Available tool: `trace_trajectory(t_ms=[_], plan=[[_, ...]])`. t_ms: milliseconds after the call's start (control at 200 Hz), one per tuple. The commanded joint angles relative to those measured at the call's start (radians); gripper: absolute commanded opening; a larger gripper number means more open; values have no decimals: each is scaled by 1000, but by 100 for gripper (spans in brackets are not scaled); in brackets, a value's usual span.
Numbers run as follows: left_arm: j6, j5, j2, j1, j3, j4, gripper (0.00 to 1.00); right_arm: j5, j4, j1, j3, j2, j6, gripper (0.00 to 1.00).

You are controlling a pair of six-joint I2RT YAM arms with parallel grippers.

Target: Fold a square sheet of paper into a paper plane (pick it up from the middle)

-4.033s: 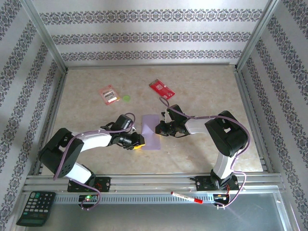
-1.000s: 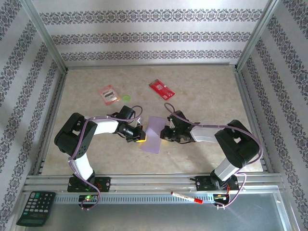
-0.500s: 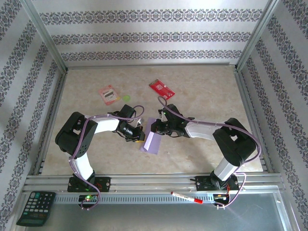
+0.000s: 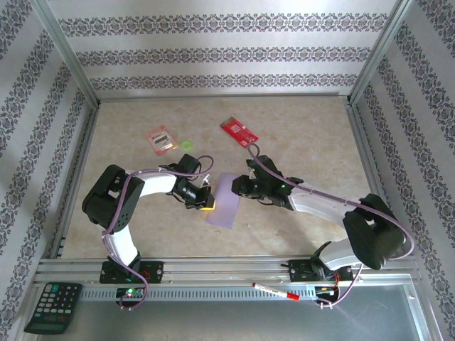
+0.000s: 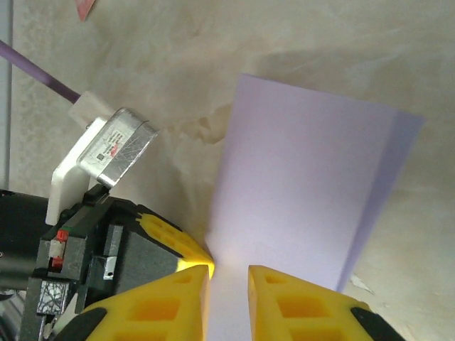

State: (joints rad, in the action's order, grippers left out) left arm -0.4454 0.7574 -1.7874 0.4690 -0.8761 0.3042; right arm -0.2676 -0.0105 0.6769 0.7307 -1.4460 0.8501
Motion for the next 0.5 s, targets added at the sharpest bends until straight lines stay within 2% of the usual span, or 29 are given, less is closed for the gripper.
trace_trajectory(t_ms=[0, 70, 160, 495], plan=[[27, -95, -53, -11, 23, 114, 0, -112, -95, 9, 46, -96, 13, 14], [24, -95, -53, -11, 27, 109, 0, -153, -125, 12, 82, -153, 36, 5], [25, -96, -50, -11, 29, 110, 0, -175, -150, 15, 117, -214, 53, 0], [24, -96, -56, -10, 26, 109, 0, -213, -210, 23, 172, -367, 105, 0]])
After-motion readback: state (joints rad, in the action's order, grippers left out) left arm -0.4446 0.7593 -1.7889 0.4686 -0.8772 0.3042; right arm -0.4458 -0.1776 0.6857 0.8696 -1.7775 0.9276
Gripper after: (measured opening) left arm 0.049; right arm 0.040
